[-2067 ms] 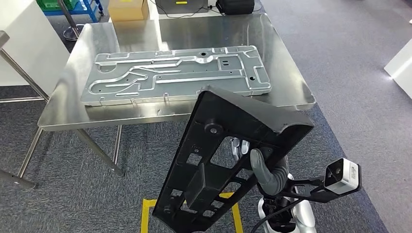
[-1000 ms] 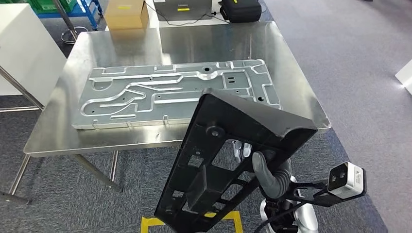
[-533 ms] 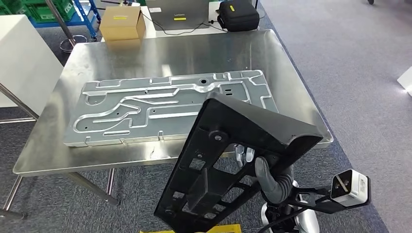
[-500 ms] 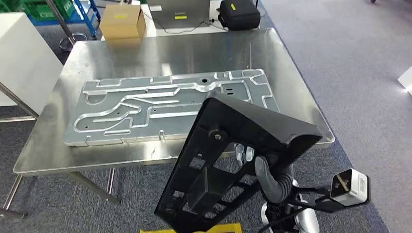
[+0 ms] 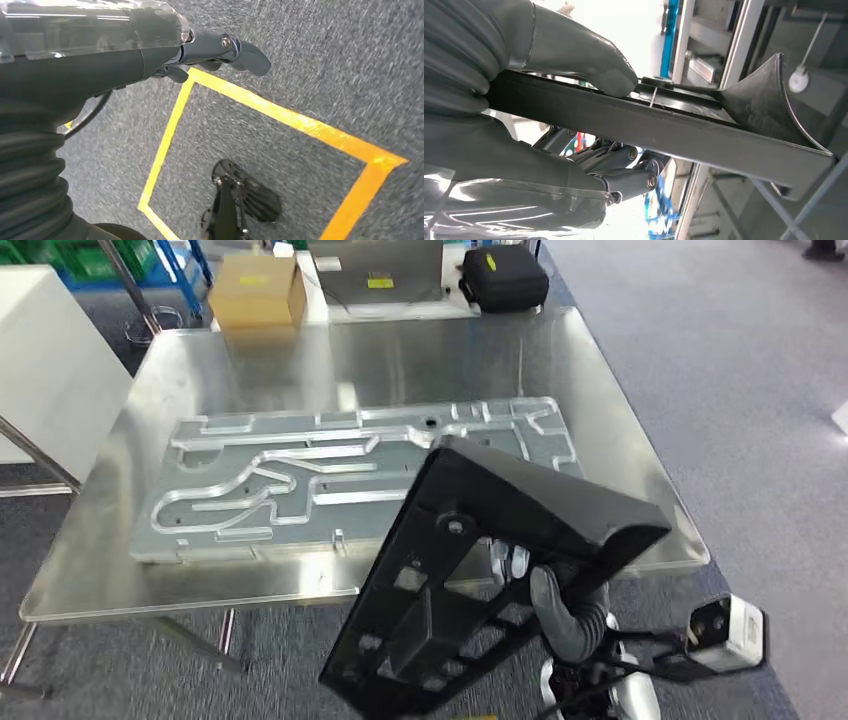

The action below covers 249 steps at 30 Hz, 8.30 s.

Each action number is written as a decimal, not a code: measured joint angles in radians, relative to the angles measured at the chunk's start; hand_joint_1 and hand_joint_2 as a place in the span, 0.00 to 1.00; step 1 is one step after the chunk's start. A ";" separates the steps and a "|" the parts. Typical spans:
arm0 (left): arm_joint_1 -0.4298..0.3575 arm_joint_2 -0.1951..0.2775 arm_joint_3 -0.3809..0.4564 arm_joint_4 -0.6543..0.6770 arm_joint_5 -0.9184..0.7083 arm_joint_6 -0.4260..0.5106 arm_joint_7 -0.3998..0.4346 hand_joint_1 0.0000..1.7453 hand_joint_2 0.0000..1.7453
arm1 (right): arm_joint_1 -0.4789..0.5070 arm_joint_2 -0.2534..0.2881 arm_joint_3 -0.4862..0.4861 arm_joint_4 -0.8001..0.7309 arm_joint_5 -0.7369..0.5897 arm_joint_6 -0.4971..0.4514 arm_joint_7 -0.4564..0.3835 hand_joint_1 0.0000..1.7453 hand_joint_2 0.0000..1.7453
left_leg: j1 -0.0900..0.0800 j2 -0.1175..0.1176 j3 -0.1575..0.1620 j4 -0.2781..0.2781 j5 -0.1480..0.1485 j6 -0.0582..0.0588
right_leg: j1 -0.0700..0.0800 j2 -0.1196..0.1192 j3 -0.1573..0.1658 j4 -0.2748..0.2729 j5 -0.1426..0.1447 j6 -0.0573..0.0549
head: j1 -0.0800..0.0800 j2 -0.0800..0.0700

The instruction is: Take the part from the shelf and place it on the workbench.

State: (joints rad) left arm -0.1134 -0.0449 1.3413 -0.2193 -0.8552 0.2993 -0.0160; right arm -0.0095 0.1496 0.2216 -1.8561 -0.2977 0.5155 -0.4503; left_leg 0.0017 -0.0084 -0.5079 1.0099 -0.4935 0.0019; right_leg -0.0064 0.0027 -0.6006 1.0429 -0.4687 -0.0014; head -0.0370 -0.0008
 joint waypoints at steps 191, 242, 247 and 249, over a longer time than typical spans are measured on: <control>-0.016 -0.179 -0.090 0.023 -0.161 -0.159 -0.008 0.00 1.00 | -1.195 0.163 0.520 1.626 1.819 -0.456 0.554 1.00 1.00 | 0.001 0.002 -0.120 0.070 0.012 -0.023 | -0.011 0.000 -0.035 -0.011 0.044 -0.019 | 0.003 0.000; -0.009 -0.208 -0.065 0.023 -0.140 -0.086 0.009 0.00 0.00 | -1.076 0.170 0.176 1.618 1.386 -0.579 0.512 0.00 0.00 | 0.006 0.044 -0.083 0.003 0.060 0.018 | -0.007 0.001 -0.126 0.205 -0.037 0.021 | 0.003 0.000; -0.010 -0.208 -0.065 0.023 -0.136 -0.083 0.007 0.00 0.00 | -1.080 0.169 0.111 1.598 1.301 -0.676 0.403 0.00 0.00 | -0.008 0.079 -0.085 0.011 0.052 0.004 | 0.013 -0.060 -0.026 -0.006 0.032 -0.006 | 0.002 0.000; -0.011 -0.208 -0.063 0.023 -0.131 -0.080 0.004 0.00 0.00 | -1.076 0.171 0.073 1.583 1.242 -0.722 0.329 0.00 0.00 | -0.007 0.085 -0.084 0.014 0.046 -0.005 | 0.009 -0.040 -0.027 -0.011 0.038 -0.014 | 0.001 0.000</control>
State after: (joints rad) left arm -0.1243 -0.2532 1.2782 -0.1961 -0.9862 0.2195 -0.0119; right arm -1.0851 0.3211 0.2944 -0.2728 0.9438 -0.2060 -0.1213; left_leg -0.0056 0.0767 -0.5920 1.0241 -0.4477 -0.0033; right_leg 0.0029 -0.0375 -0.6280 1.0321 -0.4303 -0.0158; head -0.0356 -0.0008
